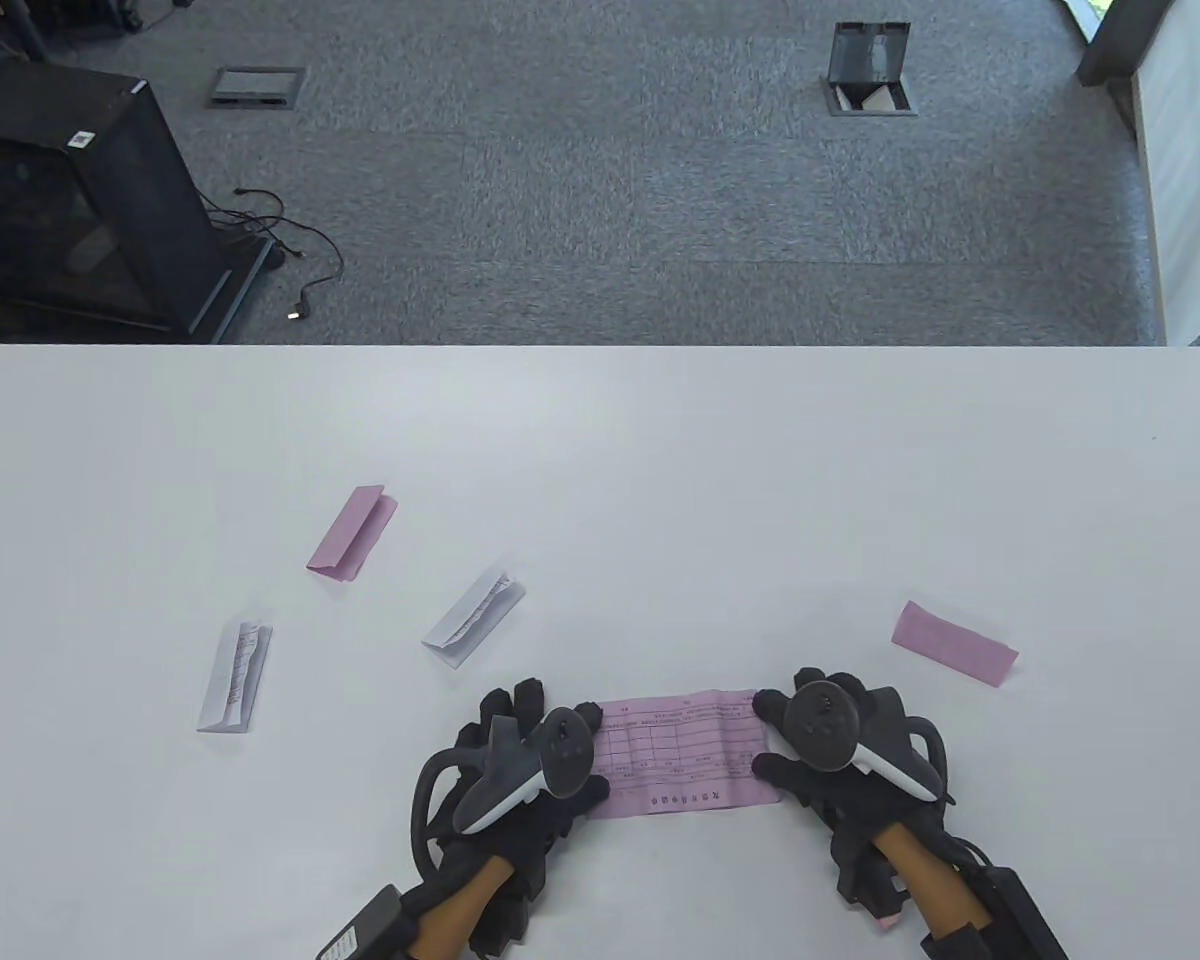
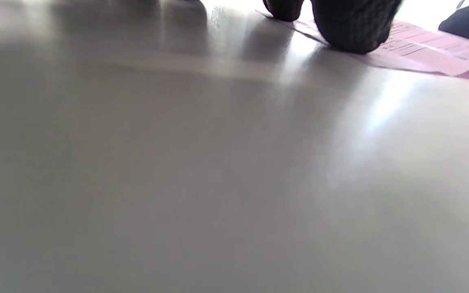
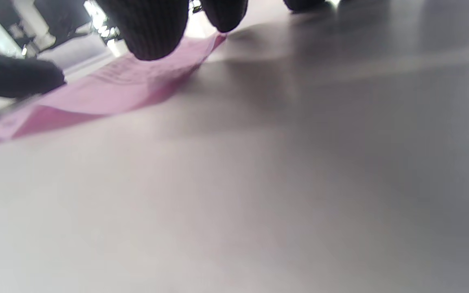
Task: Unfold folded invoices and stack
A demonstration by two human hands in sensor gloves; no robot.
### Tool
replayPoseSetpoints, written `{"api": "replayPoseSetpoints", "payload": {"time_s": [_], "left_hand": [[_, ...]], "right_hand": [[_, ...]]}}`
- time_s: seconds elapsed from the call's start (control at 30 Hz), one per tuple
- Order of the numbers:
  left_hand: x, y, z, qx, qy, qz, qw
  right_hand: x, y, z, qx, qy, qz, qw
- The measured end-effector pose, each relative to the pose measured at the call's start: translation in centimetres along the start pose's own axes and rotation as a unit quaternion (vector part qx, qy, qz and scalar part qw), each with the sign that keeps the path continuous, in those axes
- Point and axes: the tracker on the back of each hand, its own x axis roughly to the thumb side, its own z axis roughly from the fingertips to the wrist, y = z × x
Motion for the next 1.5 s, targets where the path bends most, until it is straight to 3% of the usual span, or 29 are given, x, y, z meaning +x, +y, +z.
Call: {"api": "replayPoseSetpoints", "payload": {"time_s": [0.07,0.4,1.1,1.2,1.23,1.37,1.5], "left_hand": [[0.0,0.0,0.0,0.000,0.000,0.000,1.000],[0.0,0.0,0.0,0.000,0.000,0.000,1.000],[0.1,-0.1,0.0,-0.003,-0.003,0.003,1.000],[-0.1,-0.1,0.0,-0.003,-0.003,0.012,1.000],[-0.2,0.0,0.1,0.001,-0.005,0.022,1.000],[-0.9,0.6,0.5,0.041,-0.017,0.108,0.993],[-1.9,1.3,1.1,0.070,-0.038,0.262,0.962]], "right_hand": [[0.1,0.1,0.0,-0.012,0.023,-0.017,1.000],[2.8,1.4,0.0,-0.006,0.020,0.072,0.997],[2.0,1.5,0.7,-0.046,0.071,-0.127,0.988],[1.6,0.5,1.1,-0.106,0.060,-0.212,0.970],[1.5,0.1,1.2,-0.121,0.050,-0.266,0.955],[1.8,-1.2,1.3,-0.085,-0.021,-0.388,0.918],[3.2,-3.0,2.0,-0.075,-0.121,-0.416,0.898]]}}
